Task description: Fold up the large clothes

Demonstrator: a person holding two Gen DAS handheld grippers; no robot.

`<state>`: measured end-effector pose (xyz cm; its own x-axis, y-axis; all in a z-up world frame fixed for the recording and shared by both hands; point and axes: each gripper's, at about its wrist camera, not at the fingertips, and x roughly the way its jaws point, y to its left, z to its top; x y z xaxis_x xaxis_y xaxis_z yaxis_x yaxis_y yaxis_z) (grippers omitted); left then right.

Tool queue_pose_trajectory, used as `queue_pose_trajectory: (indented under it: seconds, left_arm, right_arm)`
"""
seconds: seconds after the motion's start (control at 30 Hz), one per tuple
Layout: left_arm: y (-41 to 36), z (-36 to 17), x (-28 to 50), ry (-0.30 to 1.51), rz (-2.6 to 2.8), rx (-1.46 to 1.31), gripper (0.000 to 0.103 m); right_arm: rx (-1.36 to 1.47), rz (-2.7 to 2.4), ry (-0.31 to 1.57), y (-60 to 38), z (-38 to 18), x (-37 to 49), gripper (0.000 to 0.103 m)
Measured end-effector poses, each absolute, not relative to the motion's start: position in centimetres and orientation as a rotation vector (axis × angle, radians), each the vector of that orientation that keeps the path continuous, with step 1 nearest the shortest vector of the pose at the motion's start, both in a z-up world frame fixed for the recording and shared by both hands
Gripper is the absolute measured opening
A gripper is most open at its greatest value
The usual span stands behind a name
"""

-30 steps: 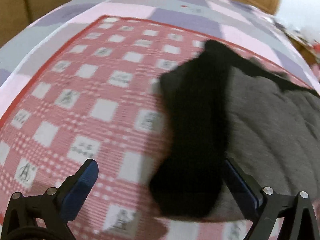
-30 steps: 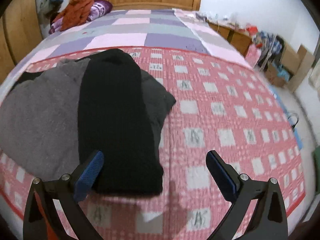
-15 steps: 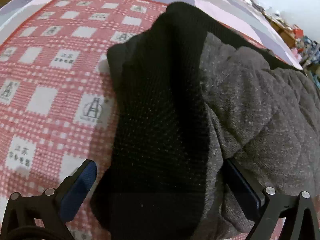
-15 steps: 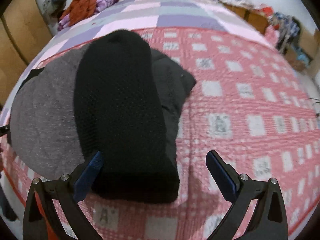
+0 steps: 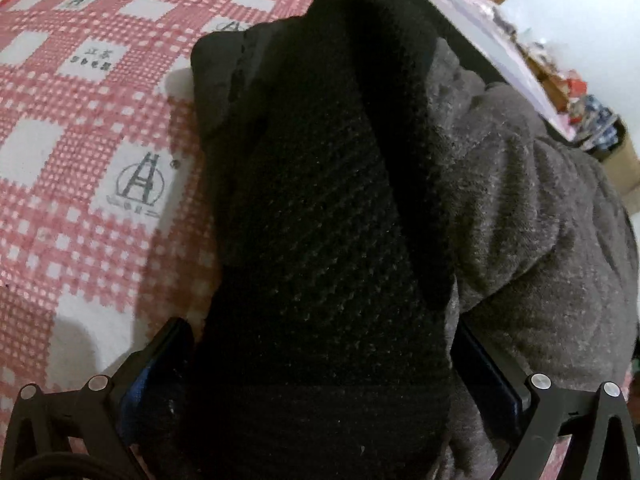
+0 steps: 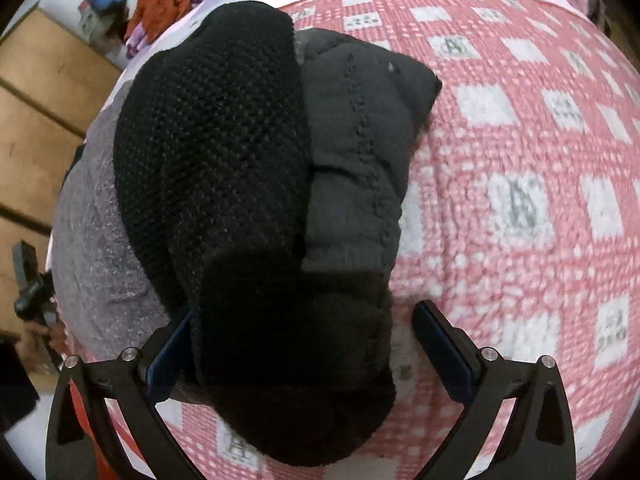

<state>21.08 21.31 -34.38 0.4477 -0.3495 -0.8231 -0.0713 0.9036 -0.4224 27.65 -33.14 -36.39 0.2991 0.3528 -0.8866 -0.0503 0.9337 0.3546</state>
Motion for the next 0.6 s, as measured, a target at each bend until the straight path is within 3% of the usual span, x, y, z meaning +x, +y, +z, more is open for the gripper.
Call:
queue_pose_trajectory:
  seconds: [0.03,0.07,0.13,0.17,0.23,0.6]
  left_arm:
    - [21.3,-34.2,21.1,1.108,-0.182,-0.433,0.092]
    - [21.2,-33.8,21.0,1.102,-0.213,-0.448,0.084]
    - [20.5,-32.5,20.4,1.078,-0.226,-0.411,0.056]
    - [20.1,-31.8,20.1,1.070,-0.222,-0.391,0.052]
    - [20.0,-30.6,19.7,1.053,-0.212,-0.378,0.042]
    - [22.1,-20.2,17.5,0.892,-0.286,-0.316,0.038]
  right_arm:
    - [0.276,0.272,1.243,-32.8,-36.3,27.6,0.099]
    - [0.274,0.293,1.233,-32.4,-36.1,27.4,0.077]
    - [0.205,0.305,1.195,-30.5,-34.9,26.4,0.061]
    - [0.177,0.306,1.184,-29.7,-34.4,26.0,0.054]
    - [0.156,0.295,1.160,-29.1,-33.3,25.4,0.048]
    - [0.143,0.314,0.935,-26.9,-23.2,21.7,0.040]
